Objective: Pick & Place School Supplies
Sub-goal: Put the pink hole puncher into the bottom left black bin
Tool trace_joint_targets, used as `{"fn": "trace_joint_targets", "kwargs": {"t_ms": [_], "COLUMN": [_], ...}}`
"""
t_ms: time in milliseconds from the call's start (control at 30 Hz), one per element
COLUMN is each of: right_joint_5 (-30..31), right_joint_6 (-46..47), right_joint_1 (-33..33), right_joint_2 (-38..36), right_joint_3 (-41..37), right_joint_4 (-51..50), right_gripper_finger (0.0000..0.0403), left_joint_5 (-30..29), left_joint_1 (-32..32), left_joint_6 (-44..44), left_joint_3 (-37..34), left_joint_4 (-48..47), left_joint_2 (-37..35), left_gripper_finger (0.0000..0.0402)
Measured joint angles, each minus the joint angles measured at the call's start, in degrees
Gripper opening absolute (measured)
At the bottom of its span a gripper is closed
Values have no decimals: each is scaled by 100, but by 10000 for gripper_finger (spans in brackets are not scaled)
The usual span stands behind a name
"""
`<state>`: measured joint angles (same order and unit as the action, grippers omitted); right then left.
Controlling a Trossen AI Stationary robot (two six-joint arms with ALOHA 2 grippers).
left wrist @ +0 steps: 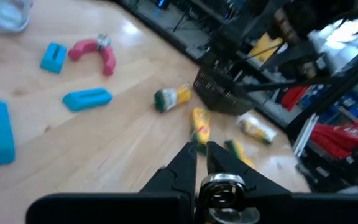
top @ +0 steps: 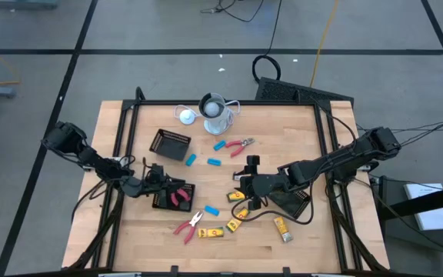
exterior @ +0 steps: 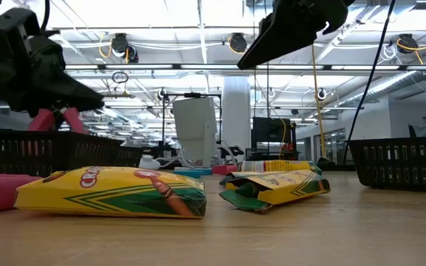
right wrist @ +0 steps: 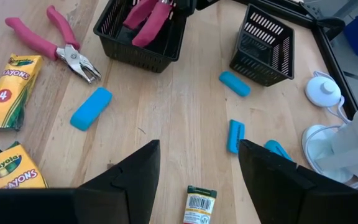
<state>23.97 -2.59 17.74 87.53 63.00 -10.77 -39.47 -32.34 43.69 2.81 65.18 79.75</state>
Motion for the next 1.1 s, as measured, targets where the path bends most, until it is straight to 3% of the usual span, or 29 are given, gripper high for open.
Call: {"fn": "trace_joint_targets", "kwargs": {"t_ms": [200, 500, 700, 933, 1100], "right_joint_5": [1, 0, 0, 0, -5], "right_joint_6": [20, 46, 91, 162, 236], "right_joint_1": [-2, -2, -2, -2, -1], "right_joint_2": [0, 0, 2, 2, 2], "right_joint_3": [0, 1, 0, 2, 0], "right_joint_4": [-34, -40, -56, -69, -78], "right_gripper_finger": [208, 208, 208, 208, 208], "left_joint_5": [161, 184, -196, -957, -1321], "left_joint_1": [-137, -269, -269, -264, -131], "left_joint_6": [-1, -586, -1195, -2510, -2232], "left_joint_3": [-2, -2, -2, -1, 0], "left_joint_4": [-206, -182, -120, -336, -1616], "left_joint_2": [0, -2, -63, -738, -1440], "left_gripper_finger": [41, 201, 265, 275, 232]}}
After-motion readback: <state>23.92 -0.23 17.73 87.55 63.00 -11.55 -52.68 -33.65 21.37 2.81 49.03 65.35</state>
